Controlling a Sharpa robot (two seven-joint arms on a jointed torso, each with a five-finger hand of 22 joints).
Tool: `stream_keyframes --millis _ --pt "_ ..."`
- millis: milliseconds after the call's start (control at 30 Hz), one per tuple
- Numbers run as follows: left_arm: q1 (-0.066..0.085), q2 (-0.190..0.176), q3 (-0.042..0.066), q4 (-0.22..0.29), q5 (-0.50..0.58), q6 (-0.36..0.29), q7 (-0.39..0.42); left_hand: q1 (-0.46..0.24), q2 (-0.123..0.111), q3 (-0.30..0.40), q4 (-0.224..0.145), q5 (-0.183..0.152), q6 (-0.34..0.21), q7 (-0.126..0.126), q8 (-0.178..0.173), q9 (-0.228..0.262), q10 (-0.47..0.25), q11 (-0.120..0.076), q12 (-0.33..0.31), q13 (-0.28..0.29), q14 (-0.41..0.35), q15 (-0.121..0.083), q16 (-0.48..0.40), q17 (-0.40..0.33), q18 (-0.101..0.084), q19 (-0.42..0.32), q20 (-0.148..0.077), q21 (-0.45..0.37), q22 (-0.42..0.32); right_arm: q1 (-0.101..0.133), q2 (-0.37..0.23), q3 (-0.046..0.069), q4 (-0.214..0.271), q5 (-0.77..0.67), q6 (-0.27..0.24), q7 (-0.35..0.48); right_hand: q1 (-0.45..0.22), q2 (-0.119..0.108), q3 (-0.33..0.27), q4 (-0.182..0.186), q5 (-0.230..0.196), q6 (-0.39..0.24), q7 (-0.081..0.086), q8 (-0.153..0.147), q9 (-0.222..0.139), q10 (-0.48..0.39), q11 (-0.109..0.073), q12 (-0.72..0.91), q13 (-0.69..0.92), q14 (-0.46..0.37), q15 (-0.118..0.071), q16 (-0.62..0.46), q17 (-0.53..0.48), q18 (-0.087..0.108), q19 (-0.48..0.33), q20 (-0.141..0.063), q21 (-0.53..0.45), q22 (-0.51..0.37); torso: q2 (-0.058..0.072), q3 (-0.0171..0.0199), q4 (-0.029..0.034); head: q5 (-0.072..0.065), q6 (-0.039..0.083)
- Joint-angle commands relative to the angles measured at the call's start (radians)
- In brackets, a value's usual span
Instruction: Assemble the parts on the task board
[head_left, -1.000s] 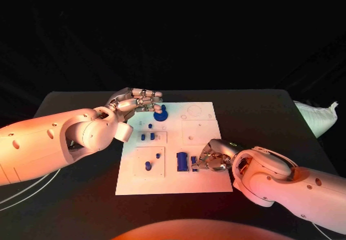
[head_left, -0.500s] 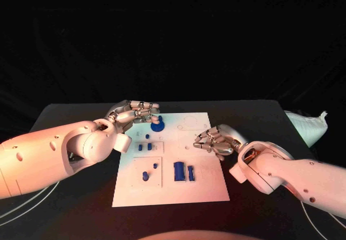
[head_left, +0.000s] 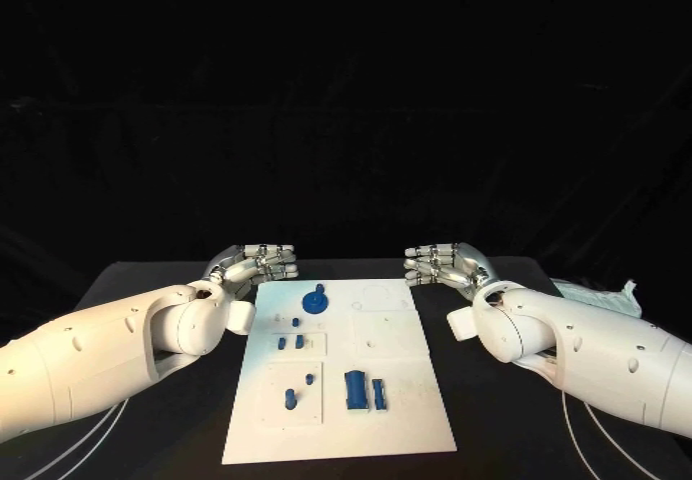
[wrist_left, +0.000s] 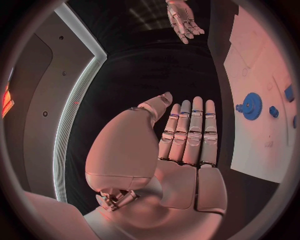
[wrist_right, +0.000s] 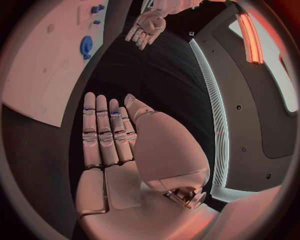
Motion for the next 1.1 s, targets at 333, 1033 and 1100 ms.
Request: stream_keyframes --millis 333,1033,1100 --pt "-0.017 0.028 0.003 -0.015 0.020 -0.053 0.038 -0.531 0.047 -0.177 0.003 -0.052 -0.402 -0.081 -0.078 -0.069 -0.427 -0.053 -0.139 -0.063 -0.431 -0.045 -0.134 -0.103 -0.054 -0.338 -0.087 -0.117 -0.198 0.006 0.031 -0.002 -0.050 0.060 0.020 0.055 -0.598 0.022 -0.074 -0.027 -0.090 -0.358 -0.065 -0.067 -0.141 -0.411 -0.055 -0.065 -0.216 -0.355 -0.113 -0.150 -0.198 -0.052 -0.322 -0.079 -0.157 -0.143 -0.017 0.0114 0.0145 0.000 0.029" --pt "-0.073 0.024 0.050 0.246 -0.067 -0.514 0.169 -1.009 0.120 -0.324 0.003 -0.131 -0.752 -0.189 -0.078 -0.069 -0.793 -0.155 -0.139 -0.063 -0.789 -0.133 -0.134 -0.211 -0.174 -0.621 -0.247 -0.117 -0.330 0.037 -0.056 -0.091 0.263 0.318 -0.379 0.237 -1.083 0.022 -0.181 -0.027 -0.090 -0.684 -0.180 -0.067 -0.252 -0.794 -0.145 -0.065 -0.216 -0.749 -0.113 -0.150 -0.305 -0.171 -0.691 -0.210 -0.250 -0.222 -0.023 0.0376 0.0512 -0.008 0.052" --pt "-0.075 0.024 0.051 0.253 -0.070 -0.527 0.172 -1.035 0.120 -0.332 0.003 -0.131 -0.770 -0.189 -0.078 -0.069 -0.812 -0.155 -0.139 -0.063 -0.808 -0.133 -0.134 -0.211 -0.174 -0.636 -0.247 -0.117 -0.337 0.037 -0.056 -0.092 0.266 0.320 -0.383 0.239 -1.111 0.022 -0.187 -0.027 -0.090 -0.702 -0.180 -0.067 -0.252 -0.815 -0.145 -0.065 -0.216 -0.770 -0.113 -0.150 -0.305 -0.171 -0.711 -0.210 -0.250 -0.222 -0.023 0.0376 0.0512 -0.008 0.052"
